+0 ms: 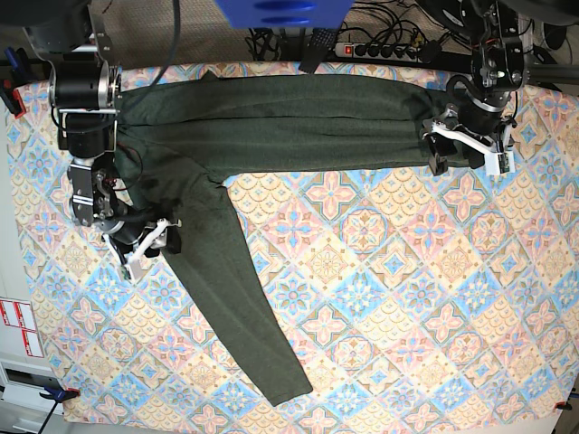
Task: Fold the T-shirt properly
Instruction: 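Release the right gripper and grasp the hanging sleeve, then fold the sleeve up onto the folded body with the right gripper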
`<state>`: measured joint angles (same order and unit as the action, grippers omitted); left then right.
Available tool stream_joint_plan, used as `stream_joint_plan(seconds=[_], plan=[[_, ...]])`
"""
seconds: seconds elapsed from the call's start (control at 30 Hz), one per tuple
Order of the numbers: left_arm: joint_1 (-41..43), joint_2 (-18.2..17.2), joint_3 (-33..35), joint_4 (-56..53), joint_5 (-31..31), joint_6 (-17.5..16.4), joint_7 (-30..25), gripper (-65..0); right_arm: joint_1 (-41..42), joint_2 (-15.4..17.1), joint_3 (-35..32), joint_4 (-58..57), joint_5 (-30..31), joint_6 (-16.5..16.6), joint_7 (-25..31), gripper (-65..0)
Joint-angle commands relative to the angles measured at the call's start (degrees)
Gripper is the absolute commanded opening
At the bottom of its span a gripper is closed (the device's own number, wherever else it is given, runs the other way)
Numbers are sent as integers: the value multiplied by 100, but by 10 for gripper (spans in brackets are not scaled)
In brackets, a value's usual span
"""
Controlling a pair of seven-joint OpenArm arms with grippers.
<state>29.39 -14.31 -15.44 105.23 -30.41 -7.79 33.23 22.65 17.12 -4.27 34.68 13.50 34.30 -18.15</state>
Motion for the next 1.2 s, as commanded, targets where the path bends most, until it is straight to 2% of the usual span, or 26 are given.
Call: stream_joint_plan(seconds=[0.0, 0.33, 0.4, 0.47, 0.6, 0.67, 0.8, 0.9, 1.07, 1.17], plan=[[11, -51, -7, 110, -31, -25, -110, -169, 148, 68, 19, -17, -44, 20, -9, -347], [46, -51, -7, 110, -31, -34, -110, -171, 104, 68, -17, -219, -44, 20, 79, -347], [46, -51, -7, 110, -31, -34, -110, -171, 104, 68, -219, -219, -44, 20, 70, -352], [46, -51, -7, 110, -31, -34, -110, -171, 104, 68, -553, -219, -44, 20, 79, -387], [46, -51, -7, 110, -31, -34, -110, -171, 77, 68, -1168, -210, -27, 20, 114, -516], [46, -51, -7, 110, -31, -34, -110, -172, -2, 68, -1291, -193, -18, 20, 114, -574], [46, -51, -7, 110, -31, -34, -110, -172, -11, -82, -1291, -184, -27, 20, 114, -649], [46, -51, -7, 110, -31, -34, -110, -173, -54, -82, -1291, -52, -9, 20, 123, -649], [46, -51, -7, 110, -31, -34, -110, -173, -389, -82, -1265, 976, 9, 20, 70, -650], [46, -51, -7, 101, -31, -34, -110, -173, -652, -82, -1001, 1609, 9, 20, -141, -650]])
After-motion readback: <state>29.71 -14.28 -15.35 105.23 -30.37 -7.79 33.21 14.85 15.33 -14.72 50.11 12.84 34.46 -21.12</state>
